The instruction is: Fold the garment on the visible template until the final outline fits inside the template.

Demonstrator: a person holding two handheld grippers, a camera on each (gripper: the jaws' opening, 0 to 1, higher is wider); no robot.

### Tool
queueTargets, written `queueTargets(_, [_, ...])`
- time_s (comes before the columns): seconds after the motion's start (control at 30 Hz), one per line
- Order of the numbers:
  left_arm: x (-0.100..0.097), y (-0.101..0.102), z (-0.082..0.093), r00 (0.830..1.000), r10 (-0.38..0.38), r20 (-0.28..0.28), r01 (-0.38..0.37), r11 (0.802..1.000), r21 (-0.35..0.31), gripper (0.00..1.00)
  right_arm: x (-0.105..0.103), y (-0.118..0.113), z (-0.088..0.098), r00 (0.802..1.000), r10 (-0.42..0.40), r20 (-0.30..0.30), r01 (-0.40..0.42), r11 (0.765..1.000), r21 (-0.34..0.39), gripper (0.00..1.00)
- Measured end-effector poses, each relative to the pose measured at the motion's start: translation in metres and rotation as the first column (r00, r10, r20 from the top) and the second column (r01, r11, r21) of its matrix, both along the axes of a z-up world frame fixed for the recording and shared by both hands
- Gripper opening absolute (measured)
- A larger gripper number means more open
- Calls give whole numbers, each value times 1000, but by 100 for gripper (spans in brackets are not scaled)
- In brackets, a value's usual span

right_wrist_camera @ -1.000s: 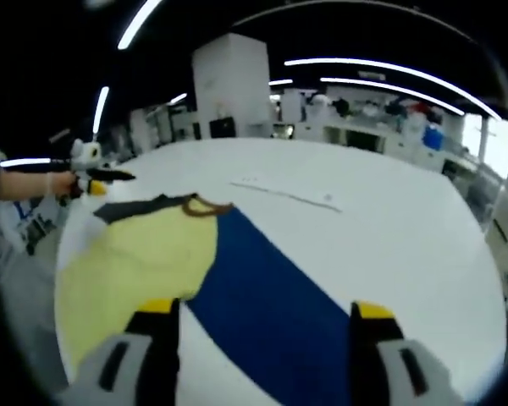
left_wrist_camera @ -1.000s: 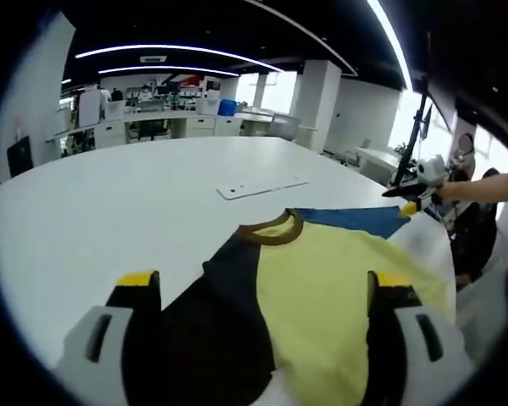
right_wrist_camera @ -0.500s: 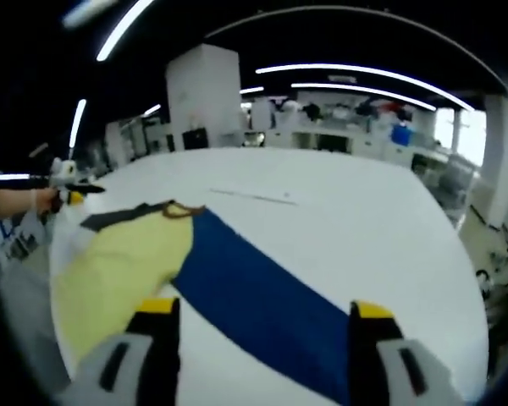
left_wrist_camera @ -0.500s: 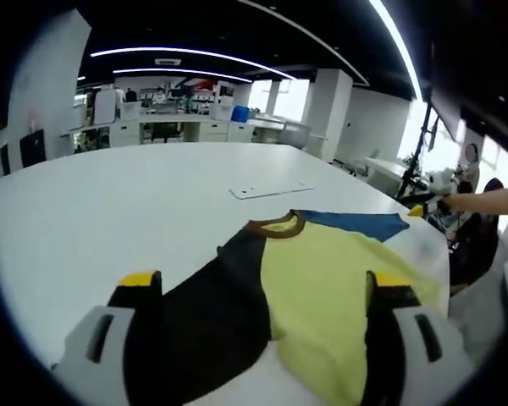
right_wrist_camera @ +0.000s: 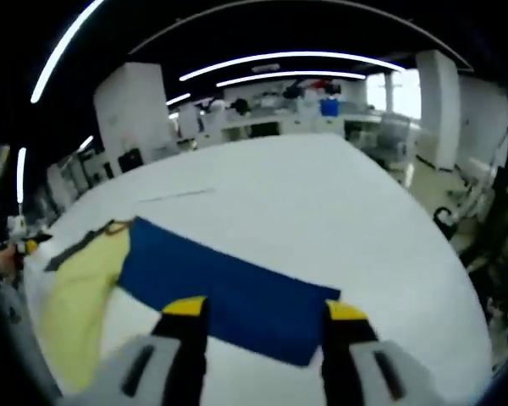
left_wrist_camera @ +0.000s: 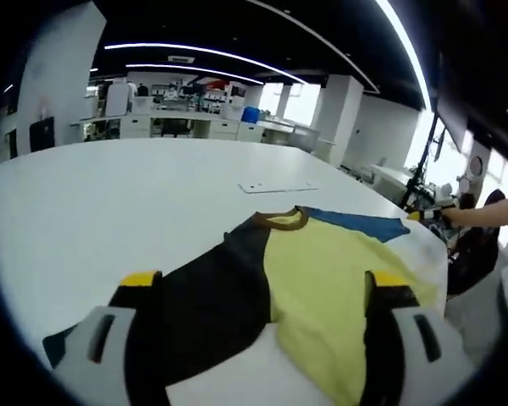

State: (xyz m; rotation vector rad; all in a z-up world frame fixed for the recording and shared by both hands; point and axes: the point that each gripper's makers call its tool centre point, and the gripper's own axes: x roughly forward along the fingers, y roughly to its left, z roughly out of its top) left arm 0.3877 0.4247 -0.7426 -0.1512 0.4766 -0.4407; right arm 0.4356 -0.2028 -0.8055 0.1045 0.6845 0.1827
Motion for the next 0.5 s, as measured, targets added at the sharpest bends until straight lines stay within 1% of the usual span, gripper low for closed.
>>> queueTargets(0.03, [-1,0,-1,1000,3,-3,-3,1000,-1,96,-3,-7,-5,1000,-15,-18,15,1000,2,45])
queueTargets(0.07, [-1,4,-3,1000,6,-6,-7,1000,-5,95,-3,-12,-8,1000,-24,-17,24,1000,6,44])
queueTargets(0.1, [-2,5,-3,1000,8,-8,-8,1000,-6,95,-5,-11,-10,999,-38,-35,38,999,1,42])
queueTargets(0.17, [-4,6,-2,1000,13,-11,-13,1000,-8,95,-7,-14,-18,998,-37,-57,36,999,-10,38])
queueTargets(0.2, [-4,7,-3,1000,13,-13,-14,1000,-9,95,-13,-19,-25,993,-54,-102,51,998,-39,35])
queueTargets(0.23, [-4,7,-4,1000,12,-14,-12,1000,-8,95,-11,-16,-24,996,-43,-83,41,999,-32,33])
queueTargets(0.27, [-5,7,-5,1000,10,-15,-10,1000,-8,94,-10,-16,-27,996,-45,-82,43,999,-27,31])
queueTargets(0.33, [-7,7,-6,1000,8,-21,-8,1000,-8,94,-8,-18,-34,992,-59,-110,57,998,-27,29])
queueTargets(0.37, [-8,7,-7,1000,7,-22,-7,1000,-6,94,-7,-17,-35,992,-54,-111,51,998,-30,27])
queueTargets(0.4, [-8,6,-7,1000,8,-23,-8,1000,-7,94,-11,-17,-35,992,-47,-118,41,998,-48,24])
queueTargets(0.47, [-11,2,-7,1000,8,-25,-9,1000,-11,93,-12,-15,-36,992,-35,-118,29,998,-51,21])
queueTargets(0.5, [-13,1,-7,1000,8,-25,-8,1000,-12,93,-12,-16,-40,991,-31,-130,24,998,-54,19])
